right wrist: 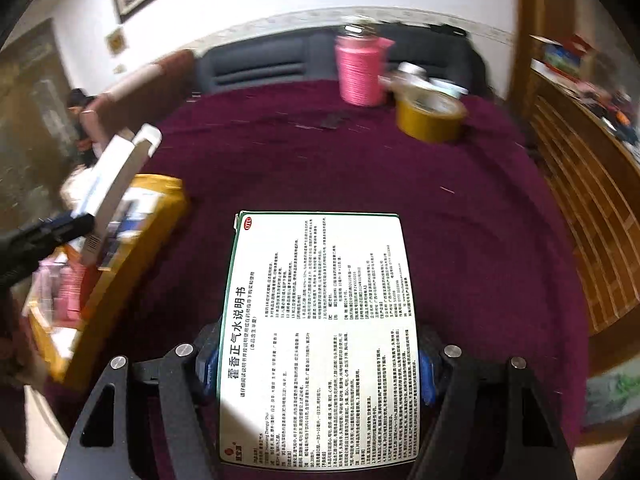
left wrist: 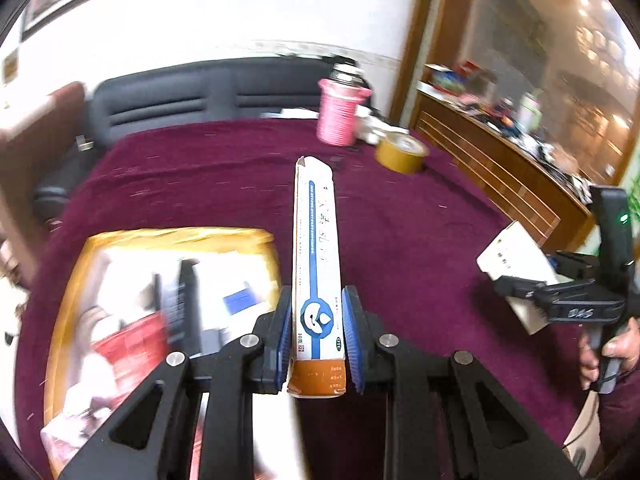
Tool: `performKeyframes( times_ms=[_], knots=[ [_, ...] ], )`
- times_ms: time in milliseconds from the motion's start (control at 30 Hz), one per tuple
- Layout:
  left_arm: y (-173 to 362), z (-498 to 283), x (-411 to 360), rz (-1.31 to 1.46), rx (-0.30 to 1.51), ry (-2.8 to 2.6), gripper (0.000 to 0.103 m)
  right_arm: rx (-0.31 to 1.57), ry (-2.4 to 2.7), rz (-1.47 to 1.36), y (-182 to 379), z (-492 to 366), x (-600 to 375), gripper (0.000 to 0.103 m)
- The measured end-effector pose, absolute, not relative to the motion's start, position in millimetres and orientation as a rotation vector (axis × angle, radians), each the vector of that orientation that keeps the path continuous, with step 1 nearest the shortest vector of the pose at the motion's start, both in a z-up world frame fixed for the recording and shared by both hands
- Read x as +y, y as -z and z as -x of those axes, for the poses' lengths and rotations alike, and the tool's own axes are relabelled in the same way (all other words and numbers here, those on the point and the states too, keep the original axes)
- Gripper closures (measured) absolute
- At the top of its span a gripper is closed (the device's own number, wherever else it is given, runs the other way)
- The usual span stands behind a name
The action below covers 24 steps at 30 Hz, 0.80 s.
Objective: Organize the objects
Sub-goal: 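Carry both boxes over the tray with both tools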
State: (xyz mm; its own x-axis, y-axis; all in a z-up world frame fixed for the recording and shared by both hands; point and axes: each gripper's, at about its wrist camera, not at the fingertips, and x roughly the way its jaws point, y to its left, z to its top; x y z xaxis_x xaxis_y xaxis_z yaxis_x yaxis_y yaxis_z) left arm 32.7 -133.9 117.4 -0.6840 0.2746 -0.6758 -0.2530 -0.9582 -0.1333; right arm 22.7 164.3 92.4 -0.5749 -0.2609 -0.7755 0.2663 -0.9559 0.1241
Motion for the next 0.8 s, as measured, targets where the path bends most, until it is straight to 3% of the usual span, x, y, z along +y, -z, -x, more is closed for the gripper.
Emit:
performKeyframes(
  times_ms=[333, 533, 800],
  knots=[
    [-102.8, -24.2, -247.7, 1.221, -0.154, -2.843, 0.08, -0.083, 2.253, -1.248, -98.3, 1.5, 8.6, 0.026],
    [-83.5, 2.6, -269.0, 1.329, -0.194, -2.851, 0.081, 0.038, 2.238, -1.299, -74.2, 23.8, -75.7, 0.026],
    [-64.4, 15.3, -284.5, 1.394, -0.278, -2.817, 0.081, 0.034, 2.259, -1.356, -51.6, 48.3, -114.8, 0.026]
  ],
)
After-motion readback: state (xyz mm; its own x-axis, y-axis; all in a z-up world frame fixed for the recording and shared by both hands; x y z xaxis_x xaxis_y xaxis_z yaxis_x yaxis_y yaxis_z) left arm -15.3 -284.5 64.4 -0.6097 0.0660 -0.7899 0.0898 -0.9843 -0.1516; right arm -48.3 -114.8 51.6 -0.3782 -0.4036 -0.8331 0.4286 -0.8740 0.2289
